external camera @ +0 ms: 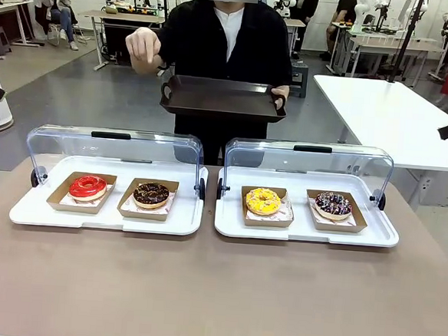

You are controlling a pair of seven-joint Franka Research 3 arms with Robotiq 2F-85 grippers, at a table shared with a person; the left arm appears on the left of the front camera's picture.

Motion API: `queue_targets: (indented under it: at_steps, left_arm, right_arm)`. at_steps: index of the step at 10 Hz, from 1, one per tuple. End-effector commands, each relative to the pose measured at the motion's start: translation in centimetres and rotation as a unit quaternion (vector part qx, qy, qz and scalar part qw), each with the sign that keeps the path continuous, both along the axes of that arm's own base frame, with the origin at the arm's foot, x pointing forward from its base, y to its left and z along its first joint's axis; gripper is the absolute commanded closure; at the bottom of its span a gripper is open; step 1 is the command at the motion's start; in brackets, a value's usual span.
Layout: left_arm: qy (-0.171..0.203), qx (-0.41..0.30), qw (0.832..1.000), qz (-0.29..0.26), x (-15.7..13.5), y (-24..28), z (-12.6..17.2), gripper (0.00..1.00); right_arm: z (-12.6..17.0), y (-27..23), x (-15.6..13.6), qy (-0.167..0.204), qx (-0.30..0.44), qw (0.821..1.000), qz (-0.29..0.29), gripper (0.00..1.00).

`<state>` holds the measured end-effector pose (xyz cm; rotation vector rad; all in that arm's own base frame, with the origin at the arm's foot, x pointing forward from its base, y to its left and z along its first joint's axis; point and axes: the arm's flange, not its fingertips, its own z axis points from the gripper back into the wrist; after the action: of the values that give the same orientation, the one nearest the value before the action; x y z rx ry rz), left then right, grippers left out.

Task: Provide the desired donut to the person.
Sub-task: Pick up and lift the Paper togo box containing the Donut pointed at by the person.

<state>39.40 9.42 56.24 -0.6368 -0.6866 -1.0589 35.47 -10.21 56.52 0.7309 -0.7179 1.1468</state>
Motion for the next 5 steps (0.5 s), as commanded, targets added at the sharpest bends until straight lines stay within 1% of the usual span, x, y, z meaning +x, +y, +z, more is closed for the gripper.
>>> queue_targets:
  at_steps: [1,5]
  left_arm:
    - [-0.002,-0.003,1.000,-0.001,0.00,0.01,0.08,0.00]
    - [-0.002,-0.003,1.000,-0.001,0.00,0.01,0.08,0.00]
  right_arm:
    - [0.05,0.10,0.12,-0.005,0.007,1.000,0.005,0.00]
    - [0.05,0.10,0.12,-0.005,0.007,1.000,0.005,0.00]
